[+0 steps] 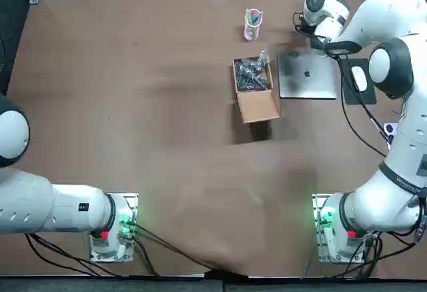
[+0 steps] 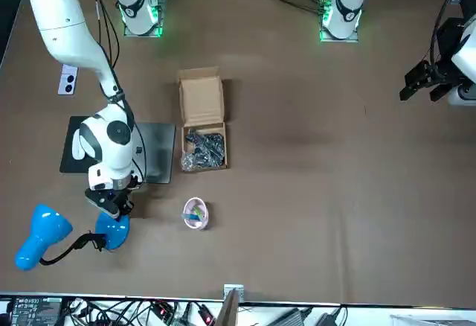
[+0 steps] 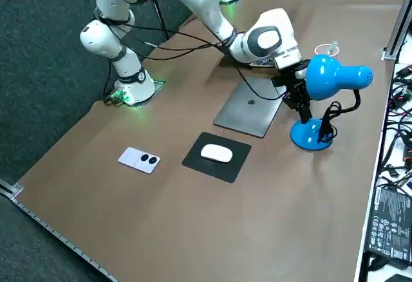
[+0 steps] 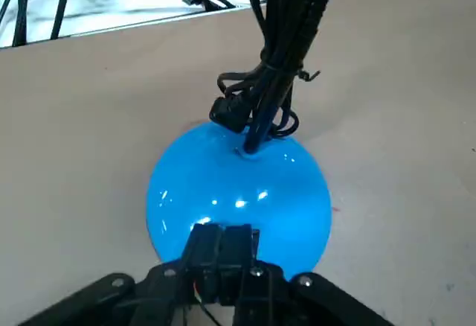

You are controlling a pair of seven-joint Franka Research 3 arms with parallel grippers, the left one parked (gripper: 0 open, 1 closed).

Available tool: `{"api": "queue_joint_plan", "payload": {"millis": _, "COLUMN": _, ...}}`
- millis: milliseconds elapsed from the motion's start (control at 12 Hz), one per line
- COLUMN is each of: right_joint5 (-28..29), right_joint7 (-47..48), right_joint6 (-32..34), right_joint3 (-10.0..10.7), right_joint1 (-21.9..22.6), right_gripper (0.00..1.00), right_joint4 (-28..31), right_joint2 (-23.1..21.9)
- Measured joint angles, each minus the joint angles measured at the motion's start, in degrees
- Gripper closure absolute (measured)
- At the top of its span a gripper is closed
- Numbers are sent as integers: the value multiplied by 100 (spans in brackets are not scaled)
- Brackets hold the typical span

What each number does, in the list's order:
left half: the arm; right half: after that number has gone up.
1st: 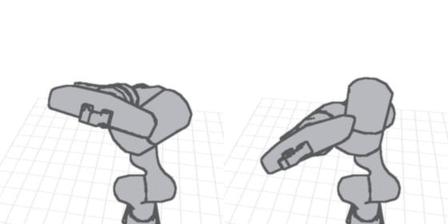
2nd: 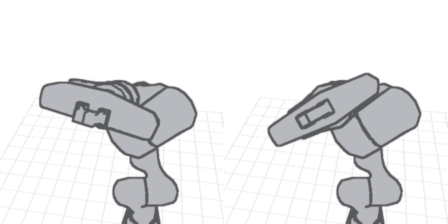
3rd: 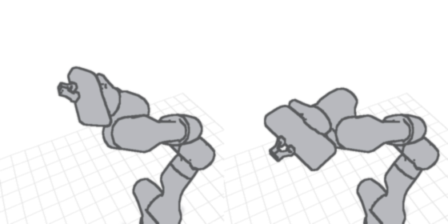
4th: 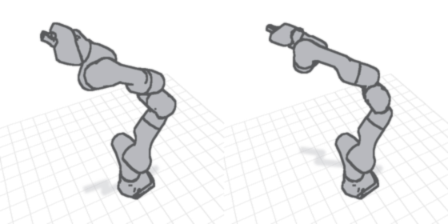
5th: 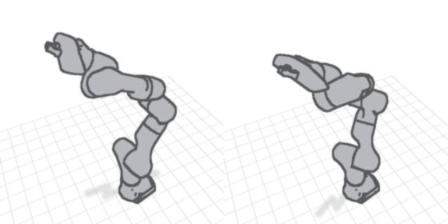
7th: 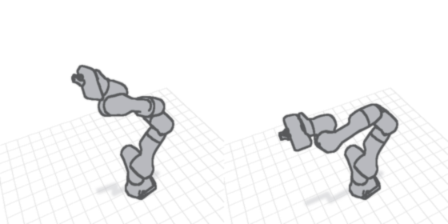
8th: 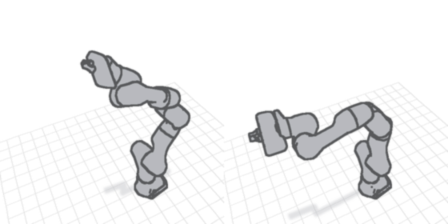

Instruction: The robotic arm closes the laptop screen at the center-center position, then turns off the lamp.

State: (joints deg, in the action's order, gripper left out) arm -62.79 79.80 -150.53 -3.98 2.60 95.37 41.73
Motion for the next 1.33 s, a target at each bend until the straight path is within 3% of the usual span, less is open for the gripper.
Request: {"api": "queue_joint_plan", "payload": {"millis": 1333, "right_joint5": -172, "right_joint7": 3, "right_joint6": -159, "right_joint3": -1, "right_joint1": -69, "right_gripper": 96, "right_joint4": -231, "right_joint2": 109}}
